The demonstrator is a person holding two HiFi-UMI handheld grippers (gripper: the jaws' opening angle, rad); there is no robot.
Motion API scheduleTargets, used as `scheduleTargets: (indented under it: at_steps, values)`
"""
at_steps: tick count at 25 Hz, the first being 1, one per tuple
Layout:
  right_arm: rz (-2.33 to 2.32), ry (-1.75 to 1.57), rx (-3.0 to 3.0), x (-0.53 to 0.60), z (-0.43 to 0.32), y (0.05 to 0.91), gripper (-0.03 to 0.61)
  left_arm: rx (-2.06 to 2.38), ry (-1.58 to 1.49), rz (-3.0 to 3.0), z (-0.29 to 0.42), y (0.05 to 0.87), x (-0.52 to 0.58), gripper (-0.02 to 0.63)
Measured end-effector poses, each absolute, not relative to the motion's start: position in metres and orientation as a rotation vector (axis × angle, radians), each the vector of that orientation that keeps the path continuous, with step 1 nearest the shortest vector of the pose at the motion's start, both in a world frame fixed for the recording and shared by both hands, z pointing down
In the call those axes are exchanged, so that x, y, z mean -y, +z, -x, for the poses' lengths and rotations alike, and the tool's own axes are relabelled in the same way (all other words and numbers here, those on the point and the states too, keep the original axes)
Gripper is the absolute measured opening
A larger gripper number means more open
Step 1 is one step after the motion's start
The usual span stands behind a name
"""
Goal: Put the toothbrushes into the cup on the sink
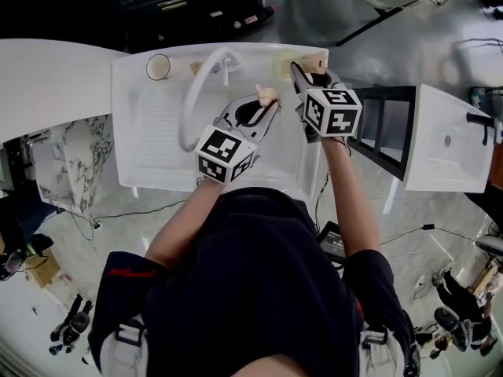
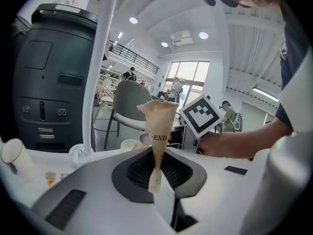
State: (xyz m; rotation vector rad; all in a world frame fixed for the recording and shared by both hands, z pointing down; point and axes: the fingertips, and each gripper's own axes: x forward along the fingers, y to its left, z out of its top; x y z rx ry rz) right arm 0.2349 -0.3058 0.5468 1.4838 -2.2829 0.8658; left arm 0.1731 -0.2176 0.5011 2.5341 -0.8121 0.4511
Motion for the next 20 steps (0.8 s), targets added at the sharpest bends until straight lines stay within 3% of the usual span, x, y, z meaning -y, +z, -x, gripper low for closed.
scheduleTargets:
  at_steps: [7, 20]
  values:
    - [-1.442, 0.903, 2.245, 0.296, -0.232, 0.558, 0.159, 0.805, 0.440, -2.550, -0.174, 0.496, 0.215, 0.044]
    - [-1.457, 0.936, 2.223, 0.278, -0.236, 0.553, 0.164, 0.785, 0.421, -2.588, -0.178, 0.484, 0.203, 0.044]
